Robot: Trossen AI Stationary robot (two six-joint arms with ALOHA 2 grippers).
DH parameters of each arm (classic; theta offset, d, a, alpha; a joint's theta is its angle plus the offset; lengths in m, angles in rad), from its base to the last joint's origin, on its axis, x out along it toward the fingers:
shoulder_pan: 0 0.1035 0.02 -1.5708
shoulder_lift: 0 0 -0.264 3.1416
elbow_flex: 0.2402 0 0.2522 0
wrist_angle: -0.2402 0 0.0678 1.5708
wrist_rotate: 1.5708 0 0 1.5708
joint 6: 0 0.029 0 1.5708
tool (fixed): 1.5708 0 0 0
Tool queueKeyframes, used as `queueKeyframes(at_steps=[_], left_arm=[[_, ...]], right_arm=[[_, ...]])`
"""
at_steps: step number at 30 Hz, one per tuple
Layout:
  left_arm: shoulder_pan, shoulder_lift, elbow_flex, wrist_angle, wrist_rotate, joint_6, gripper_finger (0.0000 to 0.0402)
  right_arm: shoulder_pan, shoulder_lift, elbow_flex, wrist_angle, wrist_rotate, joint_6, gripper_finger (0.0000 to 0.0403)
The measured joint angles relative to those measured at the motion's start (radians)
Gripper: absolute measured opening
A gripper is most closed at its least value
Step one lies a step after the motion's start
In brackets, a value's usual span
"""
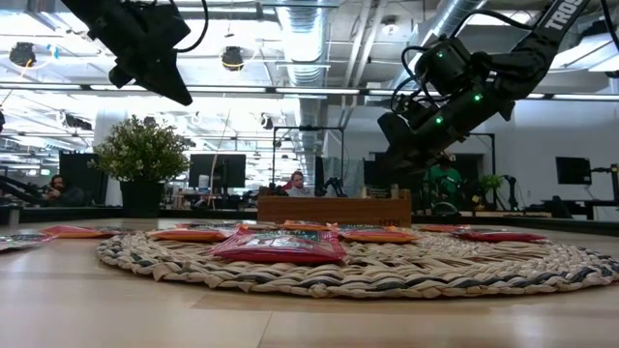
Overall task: Pick & Place Tea
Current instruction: Put the brown tea bag into the right section of the wooden organizer
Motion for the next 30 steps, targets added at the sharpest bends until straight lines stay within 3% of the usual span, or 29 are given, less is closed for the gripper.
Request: queueKeyframes(at_steps=[6, 12, 18, 22, 27, 30], left_arm=[[0.0, 0.0, 0.0, 0.0, 0.0, 0.0, 0.0015], [0.0, 0.0, 0.0, 0.0, 0.011, -0.002, 0.0015], [-0.001, 0.01, 0.001, 0.0, 0.136, -0.008, 0.0015], [-0.001, 0.035, 0.002, 0.009, 0.183, -0.009, 0.0015], [-0.001, 0.11, 0.002, 0.098, 0.235, 0.004, 0.0015], [-0.001, 0.19, 0.002, 0.209, 0.32, 0.077, 0.0015]], right_arm=[[-0.009, -0.032, 0.0, 0.003, 0.001, 0.019, 0.0151], [0.03, -0.193, 0.001, -0.021, -0.032, -0.005, 0.0147], [0.119, -0.416, 0.001, -0.116, -0.172, -0.008, 0.0132], [0.21, -0.516, 0.0, -0.161, -0.209, 0.0, 0.0122], [0.325, -0.545, 0.001, -0.16, -0.21, 0.0, 0.0116], [0.36, -0.544, 0.0, -0.161, -0.201, 0.027, 0.0113]])
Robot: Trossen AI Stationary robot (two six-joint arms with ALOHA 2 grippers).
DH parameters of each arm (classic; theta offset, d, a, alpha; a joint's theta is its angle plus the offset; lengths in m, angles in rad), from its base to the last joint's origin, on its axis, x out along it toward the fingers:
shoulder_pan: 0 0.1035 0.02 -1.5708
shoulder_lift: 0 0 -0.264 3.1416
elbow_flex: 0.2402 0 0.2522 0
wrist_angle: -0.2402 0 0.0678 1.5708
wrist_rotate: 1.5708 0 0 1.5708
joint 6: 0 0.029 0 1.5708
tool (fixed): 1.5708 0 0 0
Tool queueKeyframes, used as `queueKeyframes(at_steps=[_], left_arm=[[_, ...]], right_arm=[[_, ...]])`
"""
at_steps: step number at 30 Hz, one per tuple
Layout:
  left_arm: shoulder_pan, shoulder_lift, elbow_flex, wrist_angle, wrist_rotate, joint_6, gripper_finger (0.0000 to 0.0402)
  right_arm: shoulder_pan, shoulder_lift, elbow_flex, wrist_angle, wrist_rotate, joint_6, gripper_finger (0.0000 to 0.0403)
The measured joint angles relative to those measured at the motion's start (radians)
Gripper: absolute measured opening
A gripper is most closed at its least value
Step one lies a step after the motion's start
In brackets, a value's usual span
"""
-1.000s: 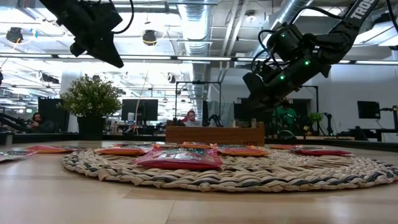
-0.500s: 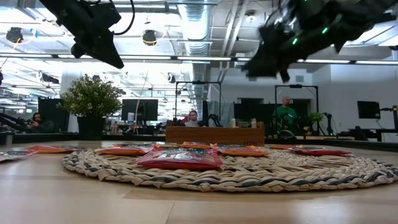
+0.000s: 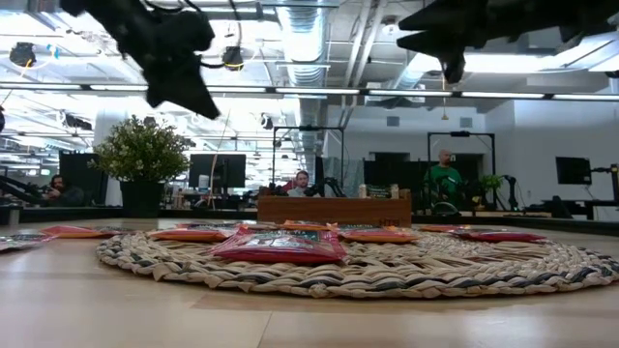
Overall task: Pick & Place Tea
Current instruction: Put the brown tea bag into the right section of the wooden organizer
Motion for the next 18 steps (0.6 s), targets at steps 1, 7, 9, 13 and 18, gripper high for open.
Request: queueKeyframes(at_steps=[1, 7, 9, 13, 18], left_arm=[[0.0, 0.03, 0.0, 0.038, 0.028, 0.031, 0.0015], [0.011, 0.173, 0.0, 0.214, 0.073, 0.105, 0.0015], [0.02, 0.204, 0.0, 0.224, 0.085, 0.105, 0.0015], [0.032, 0.267, 0.021, 0.193, 0.106, 0.103, 0.0015], [0.033, 0.375, 0.104, 0.161, 0.113, 0.122, 0.0015]], right_arm=[[0.005, 0.0, 0.0, 0.002, 0.008, 0.012, 0.0112], [0.008, -0.042, 0.0, -0.034, 0.017, 0.025, 0.0111], [0.008, -0.073, 0.0, -0.107, 0.017, 0.025, 0.0111], [0.008, -0.145, 0.0, -0.224, 0.018, 0.026, 0.0111], [0.008, -0.199, 0.0, -0.258, 0.017, 0.026, 0.0111]])
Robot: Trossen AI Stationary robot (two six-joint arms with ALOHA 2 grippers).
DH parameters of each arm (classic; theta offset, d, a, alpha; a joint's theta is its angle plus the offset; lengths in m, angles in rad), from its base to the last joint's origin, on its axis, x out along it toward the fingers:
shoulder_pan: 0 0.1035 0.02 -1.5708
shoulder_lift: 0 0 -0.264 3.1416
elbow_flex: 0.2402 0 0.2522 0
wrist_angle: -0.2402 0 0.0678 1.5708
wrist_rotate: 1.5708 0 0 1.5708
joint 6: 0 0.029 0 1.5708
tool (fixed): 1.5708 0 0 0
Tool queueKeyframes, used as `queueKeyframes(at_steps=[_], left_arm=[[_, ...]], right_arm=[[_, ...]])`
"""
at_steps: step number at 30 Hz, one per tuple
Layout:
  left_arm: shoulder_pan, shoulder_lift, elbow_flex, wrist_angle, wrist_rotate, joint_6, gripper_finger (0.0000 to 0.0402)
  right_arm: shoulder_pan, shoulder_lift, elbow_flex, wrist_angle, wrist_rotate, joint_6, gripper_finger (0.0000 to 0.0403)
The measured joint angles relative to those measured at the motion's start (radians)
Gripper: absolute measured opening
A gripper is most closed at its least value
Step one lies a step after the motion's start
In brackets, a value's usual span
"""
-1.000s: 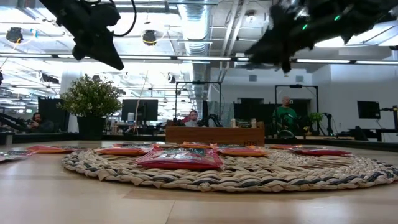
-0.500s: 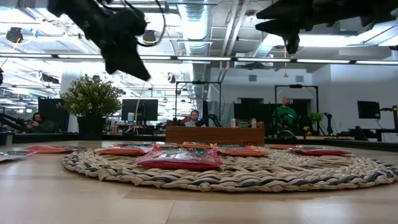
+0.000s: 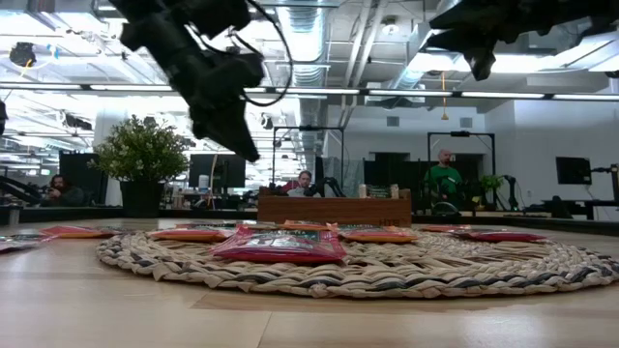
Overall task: Pick & Place Tea
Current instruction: Put the brown tea bag into the right section of the wooden organizer
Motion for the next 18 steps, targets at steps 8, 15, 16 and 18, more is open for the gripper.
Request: queueKeyframes(at_steps=[8, 15, 16, 18], left_arm=[[0.0, 0.166, 0.149, -0.069, 0.034, 0.023, 0.0015], [0.0, 0.233, 0.184, -0.15, 0.107, 0.0, 0.0015], [0.0, 0.231, 0.184, -0.161, 0.107, -0.009, 0.0015], [0.0, 0.23, 0.184, -0.187, 0.106, -0.026, 0.0015]], right_arm=[[0.041, -0.012, 0.0, -0.063, 0.001, -0.007, 0.0111], [0.049, -0.019, 0.0, -0.081, 0.003, -0.059, 0.0111], [0.047, -0.023, 0.0, -0.083, 0.004, -0.062, 0.0111], [0.04, -0.034, 0.0, -0.099, 0.005, -0.075, 0.0111]])
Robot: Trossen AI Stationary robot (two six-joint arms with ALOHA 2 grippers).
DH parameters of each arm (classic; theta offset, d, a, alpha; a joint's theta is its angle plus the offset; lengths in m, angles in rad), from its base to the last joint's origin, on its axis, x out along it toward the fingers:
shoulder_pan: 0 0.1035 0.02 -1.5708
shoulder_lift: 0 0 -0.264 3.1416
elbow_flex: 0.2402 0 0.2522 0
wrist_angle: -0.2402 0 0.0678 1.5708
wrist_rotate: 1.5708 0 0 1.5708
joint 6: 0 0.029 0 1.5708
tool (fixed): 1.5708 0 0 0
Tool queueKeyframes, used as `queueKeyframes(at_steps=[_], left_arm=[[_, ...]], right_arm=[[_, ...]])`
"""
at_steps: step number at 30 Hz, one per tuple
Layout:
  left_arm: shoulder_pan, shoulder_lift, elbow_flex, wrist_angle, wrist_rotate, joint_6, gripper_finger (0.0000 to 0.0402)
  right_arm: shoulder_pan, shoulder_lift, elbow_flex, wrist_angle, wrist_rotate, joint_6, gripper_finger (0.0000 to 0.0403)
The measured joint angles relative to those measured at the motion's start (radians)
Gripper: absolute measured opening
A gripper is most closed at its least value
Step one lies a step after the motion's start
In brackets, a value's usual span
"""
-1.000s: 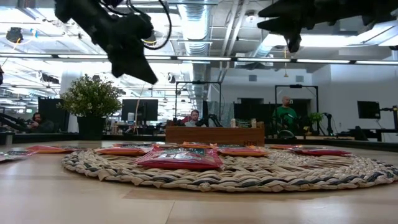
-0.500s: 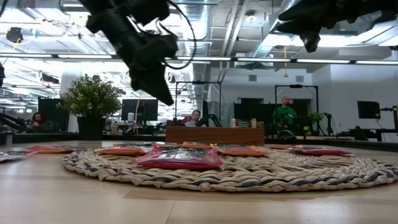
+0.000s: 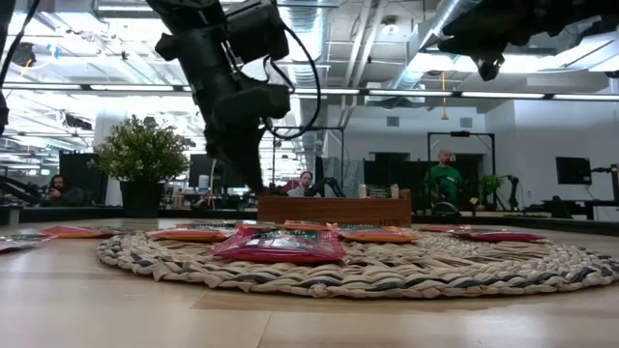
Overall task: Pick & Place Tea
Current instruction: Put the brown tea bag into the right section of the wooden organizer
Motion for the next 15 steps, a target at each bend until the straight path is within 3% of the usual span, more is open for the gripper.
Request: queueKeyframes(at_steps=[15], left_arm=[[0.0, -0.005, 0.0, -0.04, -0.001, -0.022, 0.0032]], right_arm=[[-0.019, -0.024, 0.0, -0.031, 0.001, -0.018, 0.011]])
